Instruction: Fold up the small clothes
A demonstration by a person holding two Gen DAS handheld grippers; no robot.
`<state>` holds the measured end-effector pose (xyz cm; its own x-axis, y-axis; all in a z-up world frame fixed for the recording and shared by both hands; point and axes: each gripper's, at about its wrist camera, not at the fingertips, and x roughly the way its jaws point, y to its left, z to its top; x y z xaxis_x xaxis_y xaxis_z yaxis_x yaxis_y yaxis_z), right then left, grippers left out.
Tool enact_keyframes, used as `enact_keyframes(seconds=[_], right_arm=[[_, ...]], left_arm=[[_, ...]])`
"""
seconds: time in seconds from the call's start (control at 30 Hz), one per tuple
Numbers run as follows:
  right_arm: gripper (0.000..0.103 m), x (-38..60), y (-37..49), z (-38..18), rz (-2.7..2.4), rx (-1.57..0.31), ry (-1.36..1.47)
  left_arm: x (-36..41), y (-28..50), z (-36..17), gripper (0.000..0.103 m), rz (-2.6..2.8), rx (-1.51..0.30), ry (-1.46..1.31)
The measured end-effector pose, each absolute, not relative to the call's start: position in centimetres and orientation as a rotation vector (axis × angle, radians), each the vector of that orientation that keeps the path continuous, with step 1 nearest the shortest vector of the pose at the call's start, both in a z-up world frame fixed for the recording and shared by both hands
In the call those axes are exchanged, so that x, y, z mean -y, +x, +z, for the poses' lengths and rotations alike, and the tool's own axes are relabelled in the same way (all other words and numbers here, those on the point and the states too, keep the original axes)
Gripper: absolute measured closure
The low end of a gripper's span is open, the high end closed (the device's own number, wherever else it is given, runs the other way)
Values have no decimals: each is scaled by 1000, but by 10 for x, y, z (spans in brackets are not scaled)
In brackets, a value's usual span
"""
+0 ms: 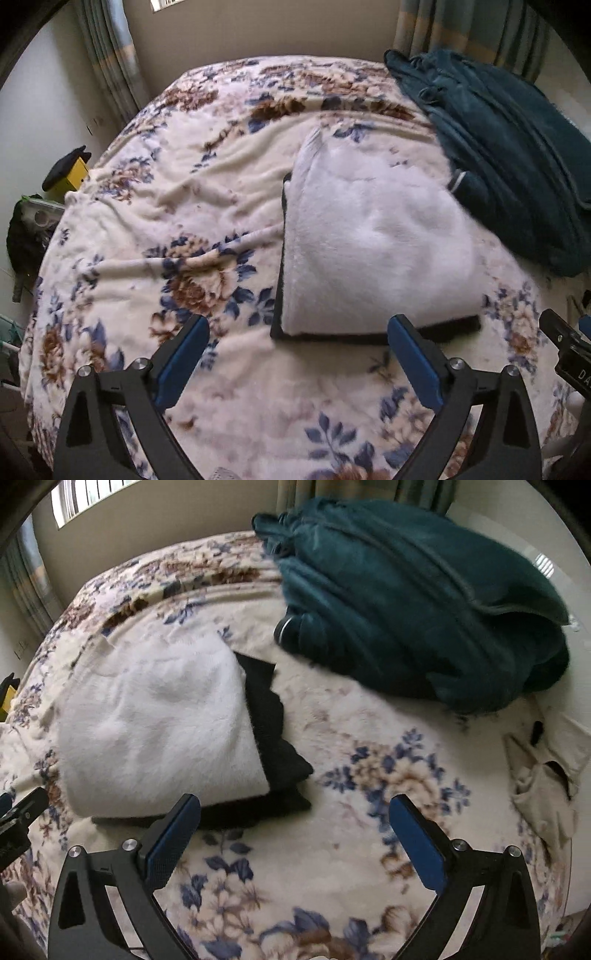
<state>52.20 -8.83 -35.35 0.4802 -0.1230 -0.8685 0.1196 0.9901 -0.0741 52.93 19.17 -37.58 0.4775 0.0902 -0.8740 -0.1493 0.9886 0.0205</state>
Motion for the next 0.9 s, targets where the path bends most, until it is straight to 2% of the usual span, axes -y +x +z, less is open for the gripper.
enact_keyframes(seconds=[0.2,0.53,0.9], right_arm=[[0,104,467,-271,-139,-1007,26],[0,122,334,-102,-72,-820,-2],[0,125,173,44,-14,-672,-41]], left_arm=[[-171,477,-296,4,114,-1000,-74],[-133,354,-156,4,141,-857,-34],[-125,221,-41,4,159,-751,-55]])
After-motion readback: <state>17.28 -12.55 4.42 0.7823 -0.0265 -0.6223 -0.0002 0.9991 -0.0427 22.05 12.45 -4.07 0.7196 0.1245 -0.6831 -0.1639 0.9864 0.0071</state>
